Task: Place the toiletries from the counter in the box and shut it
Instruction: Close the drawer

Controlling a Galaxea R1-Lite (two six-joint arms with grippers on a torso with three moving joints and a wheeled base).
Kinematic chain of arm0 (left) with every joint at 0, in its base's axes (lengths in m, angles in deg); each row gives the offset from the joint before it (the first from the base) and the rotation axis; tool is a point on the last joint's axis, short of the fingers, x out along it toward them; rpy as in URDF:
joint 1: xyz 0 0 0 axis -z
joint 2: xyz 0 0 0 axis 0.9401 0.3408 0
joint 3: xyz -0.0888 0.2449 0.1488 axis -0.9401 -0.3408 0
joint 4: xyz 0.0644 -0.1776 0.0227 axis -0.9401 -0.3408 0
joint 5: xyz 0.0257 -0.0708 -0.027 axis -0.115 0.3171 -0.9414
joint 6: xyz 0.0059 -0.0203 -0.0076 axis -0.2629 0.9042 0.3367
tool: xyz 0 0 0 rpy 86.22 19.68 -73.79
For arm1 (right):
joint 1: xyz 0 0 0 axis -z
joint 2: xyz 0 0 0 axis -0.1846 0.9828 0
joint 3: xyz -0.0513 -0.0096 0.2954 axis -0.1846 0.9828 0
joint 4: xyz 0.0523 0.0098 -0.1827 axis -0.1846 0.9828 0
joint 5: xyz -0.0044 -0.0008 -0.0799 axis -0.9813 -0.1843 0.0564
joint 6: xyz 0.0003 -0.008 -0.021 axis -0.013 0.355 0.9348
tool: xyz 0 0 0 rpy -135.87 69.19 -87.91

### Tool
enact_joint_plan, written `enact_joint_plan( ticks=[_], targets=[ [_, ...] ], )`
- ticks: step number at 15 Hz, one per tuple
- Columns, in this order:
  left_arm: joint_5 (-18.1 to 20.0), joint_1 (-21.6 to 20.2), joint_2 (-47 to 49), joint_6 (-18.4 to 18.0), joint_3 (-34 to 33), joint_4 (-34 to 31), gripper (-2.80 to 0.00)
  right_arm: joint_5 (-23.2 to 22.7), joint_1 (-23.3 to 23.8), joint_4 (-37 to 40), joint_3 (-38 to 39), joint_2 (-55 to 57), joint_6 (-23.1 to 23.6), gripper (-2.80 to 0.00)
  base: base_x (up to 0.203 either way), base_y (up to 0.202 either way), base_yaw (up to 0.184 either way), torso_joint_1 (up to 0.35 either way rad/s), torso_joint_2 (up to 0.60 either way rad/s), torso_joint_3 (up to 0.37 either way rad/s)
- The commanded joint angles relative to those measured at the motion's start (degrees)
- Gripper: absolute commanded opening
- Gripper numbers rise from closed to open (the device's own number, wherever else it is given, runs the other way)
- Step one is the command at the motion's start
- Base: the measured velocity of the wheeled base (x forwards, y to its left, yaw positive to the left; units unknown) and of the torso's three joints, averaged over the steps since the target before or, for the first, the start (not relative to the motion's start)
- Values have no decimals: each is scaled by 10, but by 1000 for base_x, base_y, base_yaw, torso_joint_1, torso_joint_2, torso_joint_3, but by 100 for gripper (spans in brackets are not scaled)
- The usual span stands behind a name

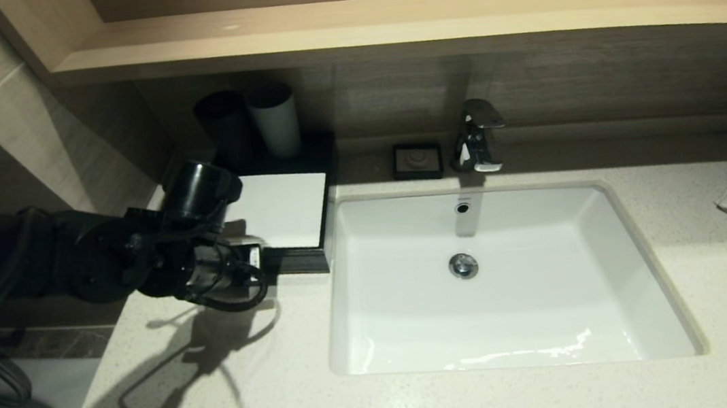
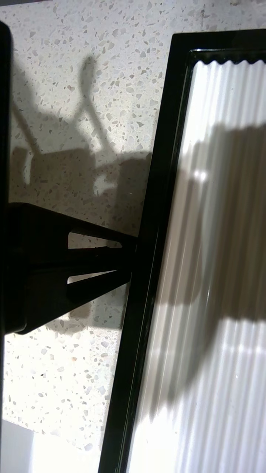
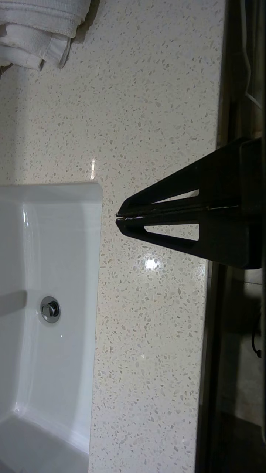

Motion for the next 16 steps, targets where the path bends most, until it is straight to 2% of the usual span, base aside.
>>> enact_joint_plan(
  ticks=[1, 8, 16],
  targets=[
    [-1, 0, -6, 1, 1, 3, -280, 0, 0, 0, 0, 0, 0, -280, 0, 0, 0, 0, 0, 0],
    [1, 5, -93, 2, -44, -27, -280, 0, 0, 0, 0, 0, 0, -280, 0, 0, 0, 0, 0, 0],
    [1, 7, -197, -3, -119, -24, -280, 0, 0, 0, 0, 0, 0, -280, 0, 0, 0, 0, 0, 0]
  ],
)
